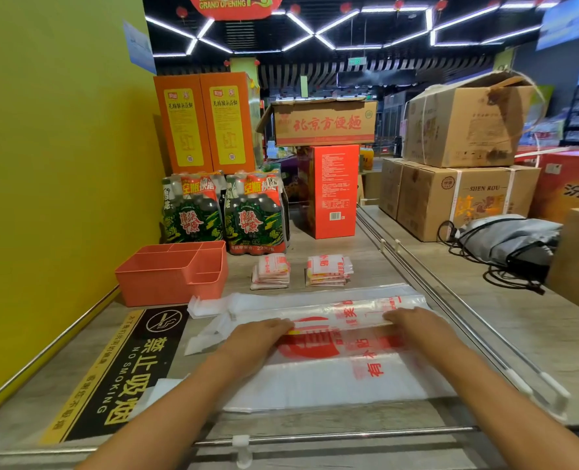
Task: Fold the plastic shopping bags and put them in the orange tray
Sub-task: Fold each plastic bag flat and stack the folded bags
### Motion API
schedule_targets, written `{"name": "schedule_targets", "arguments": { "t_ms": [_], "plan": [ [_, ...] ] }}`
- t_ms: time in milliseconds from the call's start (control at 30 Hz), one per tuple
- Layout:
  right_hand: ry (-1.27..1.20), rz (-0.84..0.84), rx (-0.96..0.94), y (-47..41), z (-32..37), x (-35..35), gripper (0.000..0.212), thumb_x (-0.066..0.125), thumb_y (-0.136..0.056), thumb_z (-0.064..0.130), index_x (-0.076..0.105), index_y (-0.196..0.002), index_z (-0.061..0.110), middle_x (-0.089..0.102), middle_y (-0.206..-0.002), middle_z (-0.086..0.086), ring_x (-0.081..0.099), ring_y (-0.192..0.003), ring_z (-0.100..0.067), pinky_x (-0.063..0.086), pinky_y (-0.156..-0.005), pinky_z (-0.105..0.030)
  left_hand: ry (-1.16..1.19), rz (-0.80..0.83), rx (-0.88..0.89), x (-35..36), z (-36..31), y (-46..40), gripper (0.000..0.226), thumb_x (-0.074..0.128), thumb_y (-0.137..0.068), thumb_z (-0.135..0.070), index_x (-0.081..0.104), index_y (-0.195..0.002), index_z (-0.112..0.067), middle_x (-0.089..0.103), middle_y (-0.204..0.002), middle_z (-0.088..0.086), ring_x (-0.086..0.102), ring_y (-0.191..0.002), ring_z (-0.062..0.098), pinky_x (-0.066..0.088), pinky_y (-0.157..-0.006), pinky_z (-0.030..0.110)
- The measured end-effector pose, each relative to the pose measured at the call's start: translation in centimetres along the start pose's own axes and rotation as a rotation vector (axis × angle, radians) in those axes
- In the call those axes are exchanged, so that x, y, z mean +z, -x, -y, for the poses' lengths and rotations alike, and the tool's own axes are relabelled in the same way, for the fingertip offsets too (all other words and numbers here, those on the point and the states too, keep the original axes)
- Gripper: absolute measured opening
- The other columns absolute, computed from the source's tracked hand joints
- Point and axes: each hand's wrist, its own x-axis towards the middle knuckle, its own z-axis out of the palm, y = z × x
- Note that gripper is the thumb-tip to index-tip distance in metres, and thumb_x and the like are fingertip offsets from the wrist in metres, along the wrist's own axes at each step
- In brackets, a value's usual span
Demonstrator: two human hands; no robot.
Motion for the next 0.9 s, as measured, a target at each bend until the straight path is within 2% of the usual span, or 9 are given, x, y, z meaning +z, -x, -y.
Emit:
{"name": "schedule_targets", "arguments": {
  "t_ms": [67,200,333,500,600,667,767,833,900],
  "plan": [
    [0.233,0.07,0.016,-0.3,0.3,-0.8,0.031,0.058,-0.098,0.034,0.063,-0.128,0.028,0.066,-0.122,0.003,0.062,-0.112,-0.019,0.049,-0.099,-0.031,-0.021,-0.008,-0.019,-0.7,0.7,0.5,0.043,0.032,-0.101,-0.065,0.063,-0.127,-0.049,0.062,-0.134,-0.018,0.058,-0.12,0.006,0.039,-0.113,0.036],
    [0.116,0.052,-0.12,-0.2,3.0,-0.8,0.058,0.059,-0.099,0.037,0.038,-0.153,0.031,0.032,-0.161,0.002,0.031,-0.149,-0.026,0.024,-0.122,-0.041,0.003,-0.032,-0.073,-1.3,1.3,1.0,0.046,0.03,-0.094,-0.076,0.055,-0.129,-0.06,0.055,-0.143,-0.021,0.053,-0.126,0.007,0.035,-0.115,0.038],
    [0.053,0.08,-0.384,0.0,4.2,0.2,0.039,0.06,-0.099,0.035,0.06,-0.136,0.022,0.058,-0.143,-0.008,0.064,-0.115,-0.018,0.05,-0.106,-0.04,-0.061,0.009,0.014,-1.4,0.4,1.4,0.052,0.024,-0.093,-0.077,0.054,-0.132,-0.059,0.056,-0.141,-0.021,0.054,-0.125,0.007,0.037,-0.112,0.032],
    [0.057,0.097,-0.114,-0.4,2.3,0.0,0.043,0.052,-0.103,0.033,0.046,-0.146,0.039,0.056,-0.144,0.009,0.054,-0.128,-0.013,0.043,-0.109,-0.029,-0.301,0.045,-0.054,-3.6,4.0,2.6,0.045,0.035,-0.107,-0.034,0.037,-0.151,-0.041,0.04,-0.157,-0.011,0.042,-0.141,0.016,0.031,-0.118,0.035],
    [0.051,0.088,-0.101,-0.6,2.5,0.5,0.042,0.052,-0.103,0.039,0.047,-0.145,0.041,0.056,-0.144,0.01,0.054,-0.128,-0.012,0.043,-0.108,-0.03,-0.283,-0.022,-0.027,-4.4,5.4,3.5,0.034,0.042,-0.105,-0.043,0.059,-0.134,-0.042,0.061,-0.133,-0.009,0.059,-0.114,0.008,0.044,-0.099,0.024],
    [0.062,0.08,-0.125,-0.6,2.7,0.5,0.042,0.051,-0.103,0.043,0.048,-0.144,0.04,0.057,-0.143,0.011,0.054,-0.128,-0.012,0.043,-0.107,-0.03,-0.487,-0.091,0.129,-4.8,6.1,4.2,0.026,0.044,-0.104,-0.047,0.068,-0.116,-0.046,0.065,-0.112,-0.013,0.061,-0.095,0.003,0.045,-0.086,0.02],
    [0.092,0.088,-0.129,-0.7,2.7,0.6,0.042,0.049,-0.103,0.044,0.048,-0.145,0.039,0.057,-0.142,0.011,0.055,-0.127,-0.012,0.043,-0.105,-0.029,-0.479,-0.086,0.064,-5.4,8.0,5.3,0.039,0.033,-0.097,-0.055,0.057,-0.127,-0.053,0.059,-0.128,-0.017,0.056,-0.117,0.009,0.042,-0.099,0.022],
    [0.113,0.083,-0.142,-0.8,2.6,0.7,0.042,0.048,-0.104,0.044,0.047,-0.145,0.04,0.057,-0.143,0.012,0.054,-0.127,-0.012,0.043,-0.105,-0.028,-0.516,-0.116,0.014,-5.9,9.0,5.7,0.039,0.048,-0.098,-0.038,0.057,-0.135,-0.043,0.058,-0.138,-0.013,0.056,-0.125,0.013,0.043,-0.103,0.028],
    [0.123,0.087,-0.145,-0.9,2.6,0.8,0.042,0.048,-0.104,0.045,0.047,-0.145,0.04,0.057,-0.143,0.012,0.054,-0.128,-0.012,0.043,-0.105,-0.028,-0.558,-0.23,0.074,-6.3,9.5,5.6,0.045,0.07,-0.086,-0.013,0.067,-0.128,-0.031,0.067,-0.129,-0.008,0.065,-0.114,0.017,0.054,-0.094,0.034]
  ]
}}
